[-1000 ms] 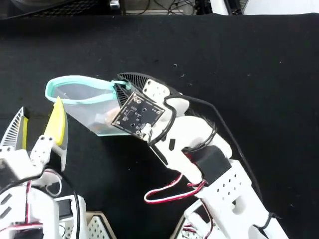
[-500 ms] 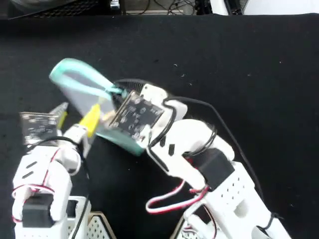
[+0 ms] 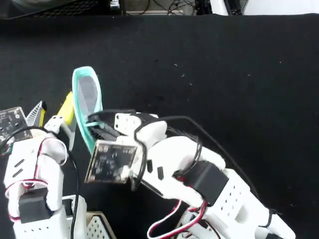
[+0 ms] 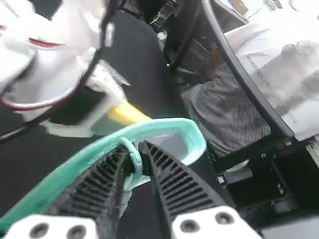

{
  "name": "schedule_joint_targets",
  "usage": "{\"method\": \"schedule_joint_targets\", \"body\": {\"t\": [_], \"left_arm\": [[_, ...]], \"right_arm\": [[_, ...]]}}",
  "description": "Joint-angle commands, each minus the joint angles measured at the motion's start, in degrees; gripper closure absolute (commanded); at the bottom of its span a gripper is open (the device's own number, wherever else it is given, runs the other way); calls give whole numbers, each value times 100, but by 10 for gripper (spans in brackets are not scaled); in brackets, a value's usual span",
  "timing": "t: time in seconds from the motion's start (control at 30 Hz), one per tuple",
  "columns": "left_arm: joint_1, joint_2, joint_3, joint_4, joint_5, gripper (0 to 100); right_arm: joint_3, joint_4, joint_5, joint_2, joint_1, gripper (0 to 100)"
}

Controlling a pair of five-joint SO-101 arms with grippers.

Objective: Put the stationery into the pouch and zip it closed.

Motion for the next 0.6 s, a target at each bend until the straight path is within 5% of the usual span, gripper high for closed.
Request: {"method": "schedule_joint_targets", "body": {"t": [0.0,0.17,0.37,0.57], "left_arm": [[4,-9,-1121,1064,-510,737],[734,-9,-1956,2444,-1574,736],[2088,-9,-2976,3657,-1670,736],[2668,-9,-2730,3569,-1327,735]], "right_arm": [[-224,-325,-325,13,343,985],[-215,-387,-413,22,431,985],[-215,-369,-413,22,431,985],[-215,-343,-387,22,422,985]]}}
